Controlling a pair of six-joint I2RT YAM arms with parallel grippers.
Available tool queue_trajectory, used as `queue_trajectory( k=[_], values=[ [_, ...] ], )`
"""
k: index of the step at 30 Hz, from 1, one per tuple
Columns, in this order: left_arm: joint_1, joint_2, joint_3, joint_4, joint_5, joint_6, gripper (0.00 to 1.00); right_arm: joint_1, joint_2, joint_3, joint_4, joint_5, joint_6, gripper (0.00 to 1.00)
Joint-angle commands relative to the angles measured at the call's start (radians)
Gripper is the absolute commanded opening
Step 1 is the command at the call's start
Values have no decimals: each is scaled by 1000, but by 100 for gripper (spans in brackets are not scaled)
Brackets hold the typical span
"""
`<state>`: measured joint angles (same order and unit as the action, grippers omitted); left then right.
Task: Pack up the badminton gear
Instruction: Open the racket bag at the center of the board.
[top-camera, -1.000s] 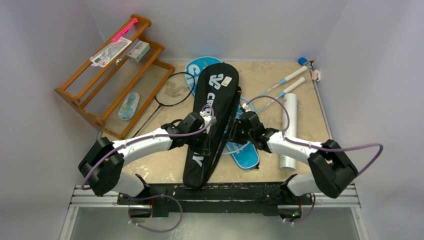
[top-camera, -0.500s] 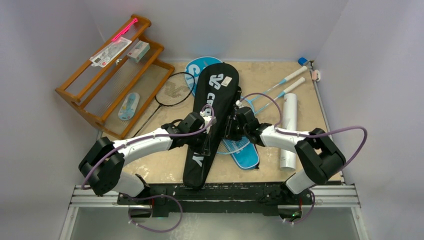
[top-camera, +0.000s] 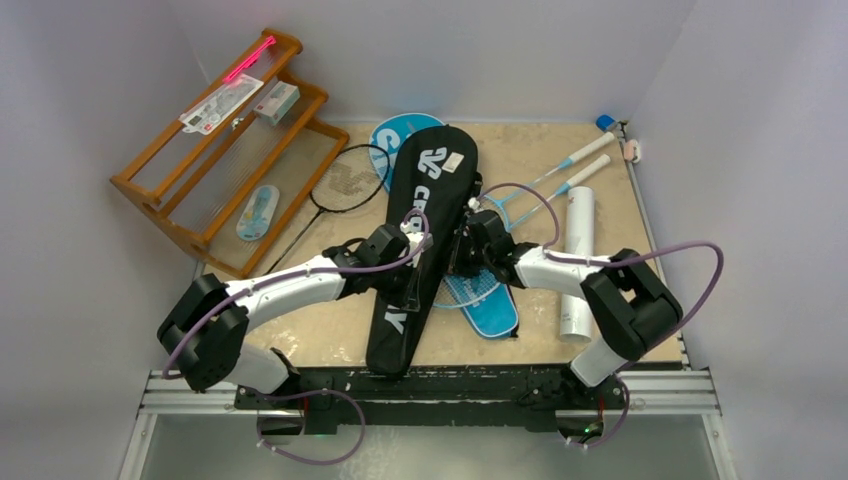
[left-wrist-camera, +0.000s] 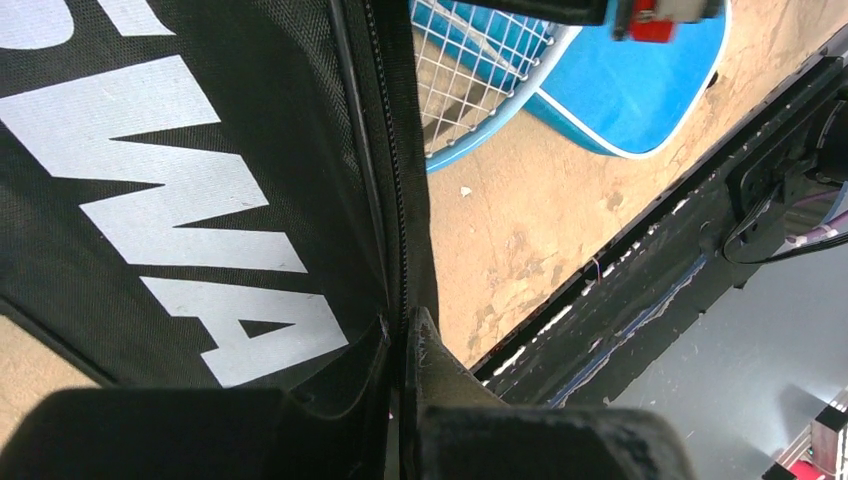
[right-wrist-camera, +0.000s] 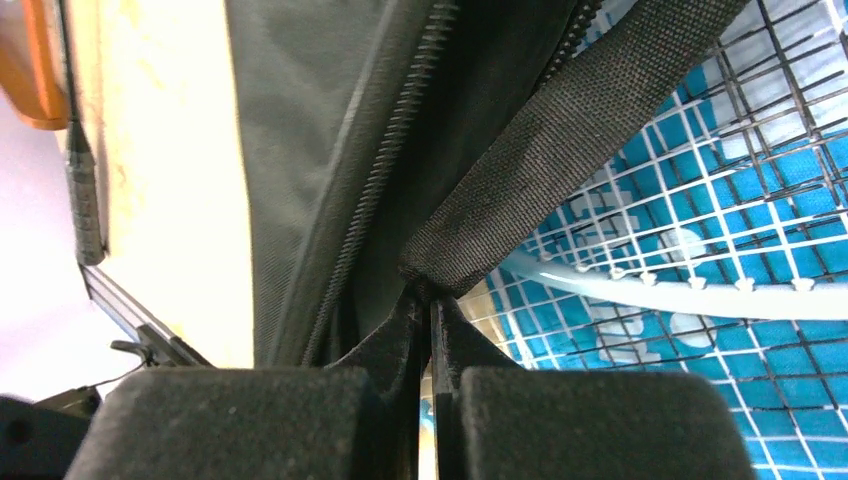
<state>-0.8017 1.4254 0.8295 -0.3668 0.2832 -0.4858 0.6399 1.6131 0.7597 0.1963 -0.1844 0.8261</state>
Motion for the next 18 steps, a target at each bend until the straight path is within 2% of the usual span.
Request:
queue_trajectory(
  k=[1,5,10,14,18],
  values=[
    [-5,-29,56,-51,-47,19,0,-3,-115,33,11,-17,-62,0],
    [-5,-76,95,-124,-132,21,0,-3,-273,13,16,2,-104,0],
    [-5,-163,177,-254,-276,-9,0,-3,-432,8,-61,54,-153,0],
    [-5,-229,218,-306,-365,-20,0,-3,-487,-13,-135,96,-175,0],
    [-5,-231,221,-332,-417,-22,0,-3,-482,-71,-151,105,-158,0]
  ],
)
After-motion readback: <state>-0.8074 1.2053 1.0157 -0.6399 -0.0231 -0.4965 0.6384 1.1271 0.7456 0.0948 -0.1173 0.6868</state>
